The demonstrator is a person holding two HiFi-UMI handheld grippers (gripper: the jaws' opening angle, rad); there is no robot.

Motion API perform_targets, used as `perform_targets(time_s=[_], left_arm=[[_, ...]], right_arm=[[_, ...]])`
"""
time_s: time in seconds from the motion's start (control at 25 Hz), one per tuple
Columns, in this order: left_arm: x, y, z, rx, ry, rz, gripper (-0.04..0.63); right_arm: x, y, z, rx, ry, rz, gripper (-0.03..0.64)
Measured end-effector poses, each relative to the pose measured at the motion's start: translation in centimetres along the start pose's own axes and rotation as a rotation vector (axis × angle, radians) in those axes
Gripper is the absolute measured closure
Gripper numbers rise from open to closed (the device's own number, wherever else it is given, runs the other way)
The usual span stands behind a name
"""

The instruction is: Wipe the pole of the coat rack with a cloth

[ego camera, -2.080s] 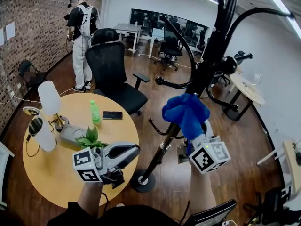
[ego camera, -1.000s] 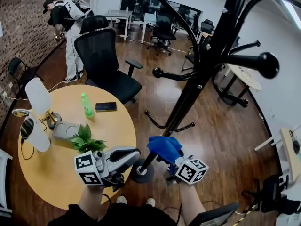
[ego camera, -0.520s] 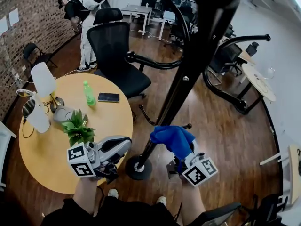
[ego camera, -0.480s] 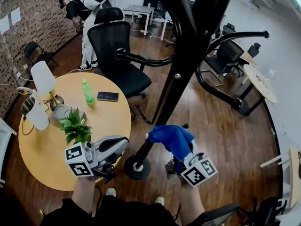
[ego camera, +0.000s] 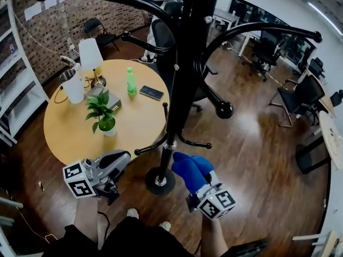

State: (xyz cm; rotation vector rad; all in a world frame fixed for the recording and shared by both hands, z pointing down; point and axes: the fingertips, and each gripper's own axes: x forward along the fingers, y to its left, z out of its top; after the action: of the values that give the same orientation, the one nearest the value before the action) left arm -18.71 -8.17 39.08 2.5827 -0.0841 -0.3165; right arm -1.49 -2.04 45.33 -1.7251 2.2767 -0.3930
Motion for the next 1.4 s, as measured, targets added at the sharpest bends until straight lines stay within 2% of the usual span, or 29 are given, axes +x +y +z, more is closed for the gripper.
perform_targets(time_s=[0.08, 0.2, 0.28, 0.4, 0.52, 0.68, 0.76, 1.0, 1.12, 1.24, 1.4], left_arm=[[-0.6, -0.2, -0.5, 0.018, 0.01, 0.046, 0.595], [-0.7, -0.3, -2.0, 0.022, 0.033, 0.081, 0.595], [-0.4, -0.1, -3.4, 0.008, 0.04, 0.072, 0.595], [0.5, 0.9, -6.2, -0.015, 0.047, 0.035, 0.595], [1.0, 2.4, -8.5, -0.008, 0.048, -0.018, 0.595], [1.9, 5.2, -11.0, 0.05, 0.009, -0.102, 0.595], [2.2, 7.0, -13.3, 0.063, 0.003, -0.141, 0.595], [1.5, 12.2, -21.6, 0.157, -0.019, -0.208, 0.595], [0.5, 14.9, -26.2, 0.217, -0.014, -0.194, 0.595], [-0.7, 17.6, -30.2, 0.242, -0.022, -0.176, 0.595], [-2.2, 19.9, -34.2, 0.259, -0.015, -0.145, 0.595]], right_arm=[[0.2, -0.2, -2.0, -0.001, 0.074, 0.025, 0.594], [0.8, -1.1, -5.3, -0.028, 0.211, 0.007, 0.594], [1.6, -1.2, -6.9, -0.055, 0.267, 0.014, 0.594], [3.9, -1.4, -8.2, -0.091, 0.282, 0.035, 0.594], [6.7, -1.9, -8.0, -0.138, 0.2, 0.012, 0.594], [7.8, -2.1, -7.0, -0.248, -0.009, 0.031, 0.594], [7.6, -2.7, -8.2, -0.288, -0.095, 0.029, 0.594], [8.0, -5.4, -17.9, -0.394, -0.222, 0.068, 0.594], [7.7, -7.0, -23.7, -0.443, -0.256, 0.08, 0.594], [7.4, -9.2, -29.3, -0.43, -0.276, 0.092, 0.594], [7.1, -11.9, -36.8, -0.407, -0.232, 0.067, 0.594]])
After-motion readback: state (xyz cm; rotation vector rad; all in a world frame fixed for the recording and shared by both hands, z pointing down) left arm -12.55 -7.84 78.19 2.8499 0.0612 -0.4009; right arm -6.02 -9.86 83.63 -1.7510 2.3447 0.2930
